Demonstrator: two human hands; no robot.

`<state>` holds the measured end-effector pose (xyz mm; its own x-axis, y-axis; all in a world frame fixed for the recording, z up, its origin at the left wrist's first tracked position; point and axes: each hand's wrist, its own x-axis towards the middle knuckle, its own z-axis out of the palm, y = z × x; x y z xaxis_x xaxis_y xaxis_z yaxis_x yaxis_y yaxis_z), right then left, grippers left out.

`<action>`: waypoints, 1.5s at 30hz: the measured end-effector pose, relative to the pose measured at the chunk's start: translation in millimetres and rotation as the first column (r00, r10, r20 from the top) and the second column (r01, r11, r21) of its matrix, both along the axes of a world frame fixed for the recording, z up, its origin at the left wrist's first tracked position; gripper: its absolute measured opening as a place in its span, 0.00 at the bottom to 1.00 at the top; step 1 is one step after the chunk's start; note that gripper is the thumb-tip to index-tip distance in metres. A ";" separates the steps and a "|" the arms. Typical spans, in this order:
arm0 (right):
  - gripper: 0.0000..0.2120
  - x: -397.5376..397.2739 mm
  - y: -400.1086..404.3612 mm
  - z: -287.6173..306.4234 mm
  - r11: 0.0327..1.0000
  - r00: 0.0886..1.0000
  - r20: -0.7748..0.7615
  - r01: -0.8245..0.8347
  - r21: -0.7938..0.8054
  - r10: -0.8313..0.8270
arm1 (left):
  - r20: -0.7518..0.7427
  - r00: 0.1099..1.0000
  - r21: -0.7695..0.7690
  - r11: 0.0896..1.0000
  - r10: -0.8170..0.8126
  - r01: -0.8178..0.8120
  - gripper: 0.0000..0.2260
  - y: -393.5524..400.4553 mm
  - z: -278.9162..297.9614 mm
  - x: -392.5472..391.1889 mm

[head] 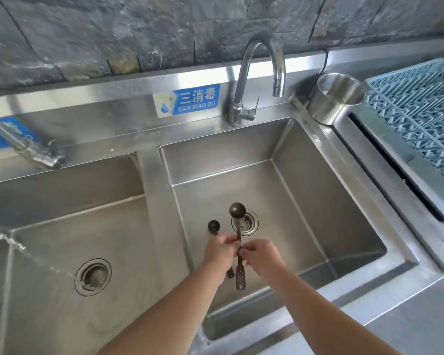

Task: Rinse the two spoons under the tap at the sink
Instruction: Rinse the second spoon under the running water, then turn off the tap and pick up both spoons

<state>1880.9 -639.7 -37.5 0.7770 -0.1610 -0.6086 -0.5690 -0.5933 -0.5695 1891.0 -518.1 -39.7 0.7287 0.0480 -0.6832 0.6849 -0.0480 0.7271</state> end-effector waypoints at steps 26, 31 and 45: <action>0.10 59.9 -51.0 -210.3 0.879 0.813 -0.407 -0.475 -0.047 0.417 | -0.315 0.915 0.443 0.814 -0.251 0.375 0.08 -59.3 -186.3 23.3; 0.10 50.0 -55.3 -171.8 0.869 0.812 -0.402 -0.490 -0.074 0.424 | -0.326 0.860 0.457 0.731 -0.392 0.507 0.11 -49.8 -142.7 21.0; 0.19 19.9 77.5 43.3 0.751 0.770 0.066 -0.593 -0.292 0.634 | 0.206 0.725 0.780 0.558 -0.657 0.284 0.27 143.0 58.3 -31.5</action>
